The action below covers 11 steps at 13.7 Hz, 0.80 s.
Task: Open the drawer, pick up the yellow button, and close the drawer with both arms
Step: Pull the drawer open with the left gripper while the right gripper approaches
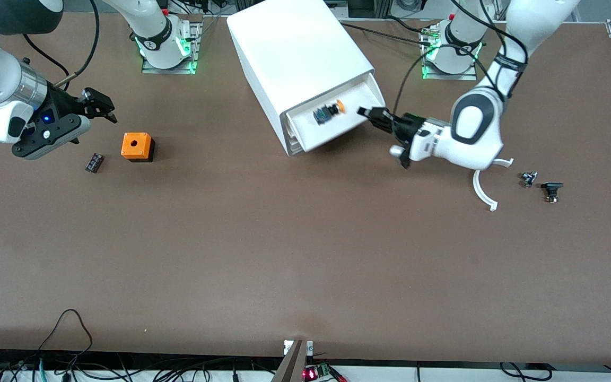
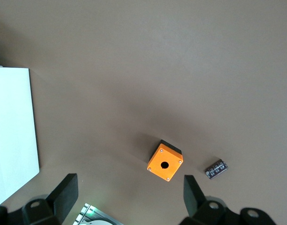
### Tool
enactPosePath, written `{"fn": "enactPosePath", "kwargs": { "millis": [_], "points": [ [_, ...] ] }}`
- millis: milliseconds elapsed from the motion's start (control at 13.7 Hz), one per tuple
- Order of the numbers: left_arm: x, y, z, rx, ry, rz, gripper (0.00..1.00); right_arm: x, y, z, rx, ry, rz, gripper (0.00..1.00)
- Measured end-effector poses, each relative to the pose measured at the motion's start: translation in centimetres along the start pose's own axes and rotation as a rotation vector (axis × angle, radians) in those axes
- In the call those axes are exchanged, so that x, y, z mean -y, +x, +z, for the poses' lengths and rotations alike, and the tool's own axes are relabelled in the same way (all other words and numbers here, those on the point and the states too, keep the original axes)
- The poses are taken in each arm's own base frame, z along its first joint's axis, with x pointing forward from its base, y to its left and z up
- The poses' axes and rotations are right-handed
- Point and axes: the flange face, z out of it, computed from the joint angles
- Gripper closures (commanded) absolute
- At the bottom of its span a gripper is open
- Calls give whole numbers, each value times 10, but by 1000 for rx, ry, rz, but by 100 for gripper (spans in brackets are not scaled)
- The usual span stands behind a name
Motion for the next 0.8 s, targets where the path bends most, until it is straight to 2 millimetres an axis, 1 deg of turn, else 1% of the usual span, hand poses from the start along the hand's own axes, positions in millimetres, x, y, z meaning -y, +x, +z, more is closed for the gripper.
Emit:
{"fn": "enactPosePath", "kwargs": {
  "millis": [73,146,219,292,438,584,657,803],
  "points": [
    [1,6,-24,-59,12,3,100,0,0,1,1,0,-2,0],
    [1,12,-43,-105,21,7,77,0,1,1,2,1,-4,0],
    [0,15,-55,-134,28,8,4,-1,1,2,4,1,-5,0],
    [0,18,-60,-157,41,0,0,-1,2,4,6,2,-6,0],
    [-1,21,-62,-181,57,-5,0,0,7,9,10,2,-11,0],
    [-5,24,-69,-214,80,4,0,6,18,17,4,-4,-47,0],
    [-9,26,-78,-257,107,14,0,14,26,23,2,-9,-76,0],
    [-21,25,-108,-351,162,38,0,36,44,37,7,-16,-158,0]
  ]
}}
